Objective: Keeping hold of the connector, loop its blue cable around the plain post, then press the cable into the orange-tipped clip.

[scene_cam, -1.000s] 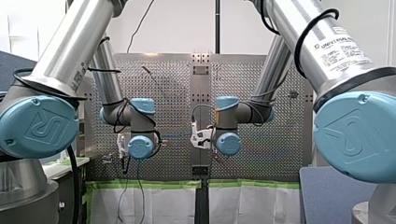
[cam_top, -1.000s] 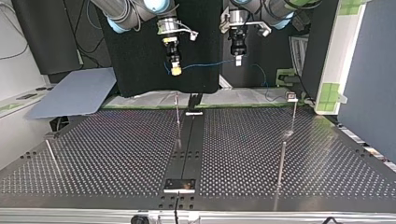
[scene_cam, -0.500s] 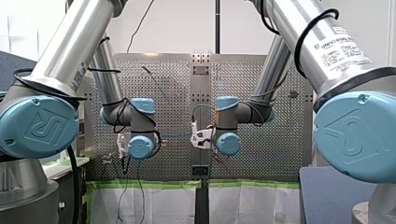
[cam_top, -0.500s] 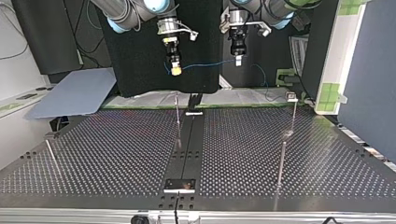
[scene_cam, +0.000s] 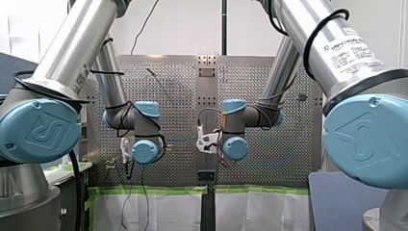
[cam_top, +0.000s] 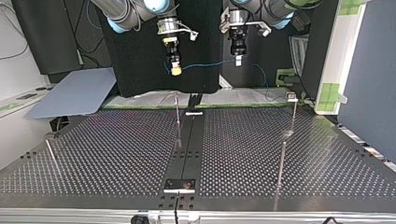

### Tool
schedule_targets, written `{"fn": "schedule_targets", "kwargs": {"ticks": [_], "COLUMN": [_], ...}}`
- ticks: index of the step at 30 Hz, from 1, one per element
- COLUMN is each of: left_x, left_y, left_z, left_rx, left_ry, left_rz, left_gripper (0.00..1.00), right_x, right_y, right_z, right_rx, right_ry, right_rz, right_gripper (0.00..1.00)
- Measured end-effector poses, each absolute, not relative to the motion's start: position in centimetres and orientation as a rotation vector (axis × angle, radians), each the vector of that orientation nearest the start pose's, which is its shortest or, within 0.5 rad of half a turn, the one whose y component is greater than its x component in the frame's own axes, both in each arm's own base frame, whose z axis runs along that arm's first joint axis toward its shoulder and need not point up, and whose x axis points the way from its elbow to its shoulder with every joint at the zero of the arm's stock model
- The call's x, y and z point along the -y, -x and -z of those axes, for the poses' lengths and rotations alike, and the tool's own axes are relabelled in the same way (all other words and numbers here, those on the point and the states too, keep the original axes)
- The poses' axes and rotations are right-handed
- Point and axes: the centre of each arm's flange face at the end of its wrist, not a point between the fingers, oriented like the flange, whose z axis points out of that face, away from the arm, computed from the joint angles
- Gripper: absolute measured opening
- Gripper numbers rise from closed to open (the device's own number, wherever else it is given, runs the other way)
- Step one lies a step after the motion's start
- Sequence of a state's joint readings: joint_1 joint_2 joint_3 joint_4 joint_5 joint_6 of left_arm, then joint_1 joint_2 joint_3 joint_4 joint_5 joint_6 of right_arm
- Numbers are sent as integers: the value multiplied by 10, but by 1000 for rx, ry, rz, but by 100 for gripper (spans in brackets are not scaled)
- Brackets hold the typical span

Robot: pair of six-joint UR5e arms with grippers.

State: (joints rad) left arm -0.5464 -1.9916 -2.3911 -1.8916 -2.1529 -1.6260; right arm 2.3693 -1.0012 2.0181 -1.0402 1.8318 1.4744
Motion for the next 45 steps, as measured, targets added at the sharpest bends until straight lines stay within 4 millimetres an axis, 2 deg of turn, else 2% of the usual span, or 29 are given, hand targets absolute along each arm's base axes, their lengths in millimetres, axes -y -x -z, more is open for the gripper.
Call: {"fn": "schedule_targets", "kwargs": {"ticks": [13,26,28,37,45], "left_x": [267,267,266,239,219], "left_y": [-287,-287,-287,-276,-247], "left_z": [-80,-80,-80,-49,-25], "left_rx": [-1564,-1564,-1565,-1624,-1677], "left_ry": [74,74,74,52,29], "left_rz": [18,18,18,-6,-25], "left_gripper": [0,0,0,0,0], "right_x": [292,275,274,273,273], "right_y": [-460,-455,-454,-453,-453], "right_z": [-86,-22,-18,-13,-13], "right_rx": [804,811,812,814,814], "right_ry": [-1609,-1750,-1759,-1766,-1767], "right_rz": [-1543,-1456,-1449,-1442,-1442], "right_gripper": [0,0,0,0,0]}}
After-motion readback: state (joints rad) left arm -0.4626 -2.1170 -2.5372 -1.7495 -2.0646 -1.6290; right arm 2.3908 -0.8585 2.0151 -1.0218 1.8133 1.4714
